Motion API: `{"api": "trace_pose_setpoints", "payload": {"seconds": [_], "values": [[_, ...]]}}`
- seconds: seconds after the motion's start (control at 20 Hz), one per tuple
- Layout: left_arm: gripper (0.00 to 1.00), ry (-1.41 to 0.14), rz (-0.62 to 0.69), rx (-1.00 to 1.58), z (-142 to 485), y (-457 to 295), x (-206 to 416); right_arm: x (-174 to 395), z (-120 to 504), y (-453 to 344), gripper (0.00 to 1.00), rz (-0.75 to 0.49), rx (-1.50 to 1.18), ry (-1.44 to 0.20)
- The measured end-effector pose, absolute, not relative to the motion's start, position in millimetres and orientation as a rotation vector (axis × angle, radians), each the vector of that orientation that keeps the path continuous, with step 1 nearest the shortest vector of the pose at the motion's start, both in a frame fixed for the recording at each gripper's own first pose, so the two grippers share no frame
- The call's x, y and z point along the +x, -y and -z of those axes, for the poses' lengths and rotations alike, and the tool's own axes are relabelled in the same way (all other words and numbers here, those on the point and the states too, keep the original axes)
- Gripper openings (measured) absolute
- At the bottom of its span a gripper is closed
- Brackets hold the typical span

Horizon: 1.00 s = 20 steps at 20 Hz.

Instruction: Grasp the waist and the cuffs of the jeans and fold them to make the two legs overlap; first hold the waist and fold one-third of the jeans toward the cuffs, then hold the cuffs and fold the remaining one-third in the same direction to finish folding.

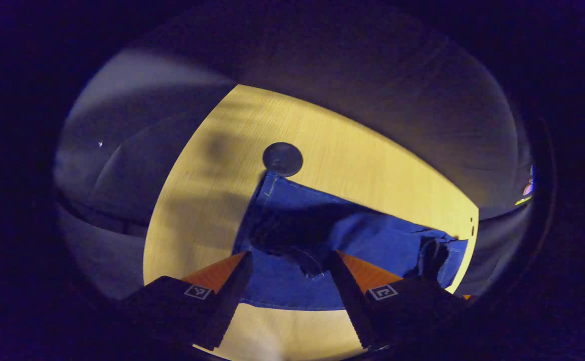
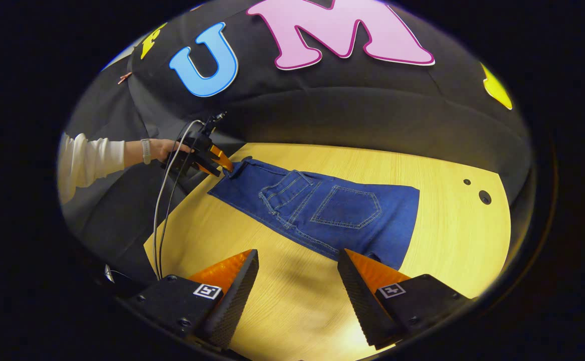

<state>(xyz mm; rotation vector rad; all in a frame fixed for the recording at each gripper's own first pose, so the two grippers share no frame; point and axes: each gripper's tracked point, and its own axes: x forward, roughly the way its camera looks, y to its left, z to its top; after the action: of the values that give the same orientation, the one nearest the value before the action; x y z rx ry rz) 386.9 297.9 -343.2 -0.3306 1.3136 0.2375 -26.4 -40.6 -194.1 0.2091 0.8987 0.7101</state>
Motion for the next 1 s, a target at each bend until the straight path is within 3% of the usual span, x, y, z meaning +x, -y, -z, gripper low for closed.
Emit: {"api": "trace_pose_setpoints", "payload": {"seconds": [0.25,0.5,0.7,0.75,0.8,0.9,1.0], "values": [[1.0,-1.405,-0.239,-0.213,373.6,-302.8,377.2,-16.0,202.2,47.9,0.96,-0.697,0.22,-0.914],[1.0,-1.339,-0.2,-0.17,371.7,-304.3,391.4,-14.8,201.7,52.5,0.96,-0.693,0.215,-0.909],[0.99,-1.37,-0.164,-0.174,373.3,-299.0,387.7,-18.1,205.9,51.6,0.96,-0.698,0.216,-0.929],[0.89,-1.362,-0.16,-0.188,375.7,-295.2,388.1,-18.1,204.3,50.8,0.97,-0.698,0.218,-0.928],[0.87,-1.353,-0.15,-0.218,375.1,-284.4,389.7,-18.8,201.8,49.9,0.97,-0.701,0.223,-0.924],[0.53,-1.332,-0.144,-0.241,374.6,-280.1,390.5,-21.6,198.7,50.9,0.97,-0.702,0.225,-0.919],[0.39,-1.3,-0.158,-0.326,373.9,-275.9,393.4,-24.6,198.7,55.3,0.97,-0.694,0.218,-0.92]]}}
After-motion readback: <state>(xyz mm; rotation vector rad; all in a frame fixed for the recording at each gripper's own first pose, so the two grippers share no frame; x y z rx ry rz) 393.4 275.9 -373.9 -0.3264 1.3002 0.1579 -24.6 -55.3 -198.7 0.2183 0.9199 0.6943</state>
